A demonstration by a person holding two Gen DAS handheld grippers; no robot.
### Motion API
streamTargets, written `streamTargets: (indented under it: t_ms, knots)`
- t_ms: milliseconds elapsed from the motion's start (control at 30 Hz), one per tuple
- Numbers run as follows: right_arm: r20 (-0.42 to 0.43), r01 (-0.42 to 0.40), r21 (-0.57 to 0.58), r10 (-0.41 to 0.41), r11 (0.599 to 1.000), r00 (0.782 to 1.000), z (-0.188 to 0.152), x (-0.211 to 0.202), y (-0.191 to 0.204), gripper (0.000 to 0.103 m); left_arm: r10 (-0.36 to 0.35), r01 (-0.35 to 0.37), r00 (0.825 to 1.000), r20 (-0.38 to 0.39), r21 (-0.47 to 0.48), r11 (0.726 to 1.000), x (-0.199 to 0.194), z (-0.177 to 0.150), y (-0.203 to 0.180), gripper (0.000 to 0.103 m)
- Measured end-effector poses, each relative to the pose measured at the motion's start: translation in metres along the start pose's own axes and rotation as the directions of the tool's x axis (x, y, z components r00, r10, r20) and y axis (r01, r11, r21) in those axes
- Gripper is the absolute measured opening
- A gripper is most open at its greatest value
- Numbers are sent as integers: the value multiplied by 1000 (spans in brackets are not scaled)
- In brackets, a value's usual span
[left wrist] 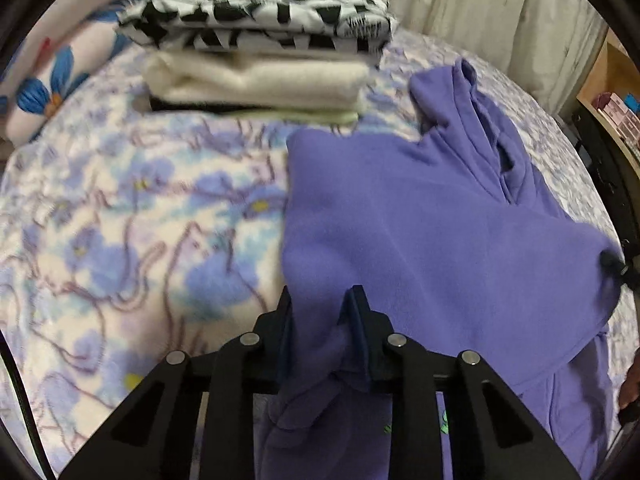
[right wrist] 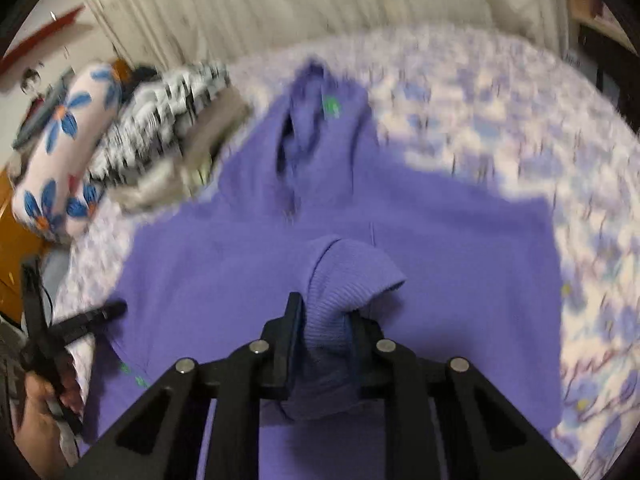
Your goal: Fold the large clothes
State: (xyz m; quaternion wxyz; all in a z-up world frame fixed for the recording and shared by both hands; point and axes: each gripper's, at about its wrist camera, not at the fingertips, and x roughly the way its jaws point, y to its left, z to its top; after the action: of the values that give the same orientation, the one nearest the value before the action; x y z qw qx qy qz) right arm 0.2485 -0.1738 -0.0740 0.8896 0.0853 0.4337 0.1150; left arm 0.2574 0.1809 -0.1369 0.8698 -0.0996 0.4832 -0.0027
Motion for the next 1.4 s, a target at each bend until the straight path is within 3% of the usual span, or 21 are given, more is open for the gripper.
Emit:
streamTargets:
  t_ms: [67, 200, 300, 400, 433, 533, 567, 667, 800, 867, 967, 1067, 1133, 1233, 1300, 1400]
  knots:
    - [-5, 42, 14, -42, 999, 999, 3, 11, -7, 19, 22, -22, 1000, 16, 0, 1000, 3, 1, 1, 20]
    - [-202, 88, 32, -80, 996, 976, -12, 70, -26, 27, 53, -52, 999, 12, -8, 999, 18, -2, 10, 15]
    - [-187, 71, 94, -52, 993, 981, -9, 56, -32, 36, 41, -41, 999, 21, -11, 999, 15, -1, 11, 18]
    - [-135, 62, 140, -43, 988, 990, -8, 34, -40, 39, 81, -82, 996, 39, 10, 997, -1, 0, 9, 24]
    - [-117, 73, 136, -57, 988, 991, -7, 24, -40, 40, 99, -101, 993, 59, 20, 995, -11, 1, 8, 28]
    - [-76, 100, 101, -92, 990, 993, -11, 3, -31, 40, 107, -117, 989, 104, 88, 989, -35, -2, -6, 68]
    - [-74, 97, 86, -91, 992, 993, -11, 2, -25, 40, 95, -109, 988, 124, 112, 988, -43, -4, -12, 70]
    - [-75, -1, 6, 1, 1000, 997, -19, 2, 3, 40, 7, -35, 989, 148, 184, 982, -60, -10, -36, 70]
    - [-125, -54, -122, 38, 991, 991, -35, 14, 57, 40, -81, 64, 992, 94, 169, 984, -57, -14, -65, 69]
    - [-147, -93, -152, 70, 984, 987, -42, 24, 80, 40, -71, 54, 993, 99, 165, 985, -47, -18, -78, 69]
    - [-191, -106, -186, 70, 977, 979, -57, 42, 94, 40, -55, 46, 998, 44, 182, 982, -22, -29, -90, 69]
    - [-223, -84, -195, 39, 977, 974, -67, 53, 83, 37, 8, -1, 999, -36, 198, 980, 9, -43, -86, 67]
    - [-209, -50, -180, 11, 982, 978, -66, 46, 63, 32, -37, 41, 999, -30, 182, 982, 11, -47, -74, 68]
    - [-163, 94, -169, -122, 981, 979, -63, 34, 28, 32, -42, 46, 999, -29, 164, 985, 7, -45, -63, 67]
    - [-196, 42, -105, -62, 994, 979, -63, 31, 8, 25, -58, 63, 998, -39, 141, 988, 7, -43, -54, 67]
    - [-178, 164, -102, -180, 981, 967, -62, 19, -4, 28, -74, 80, 996, -52, 122, 989, 1, -38, -50, 66]
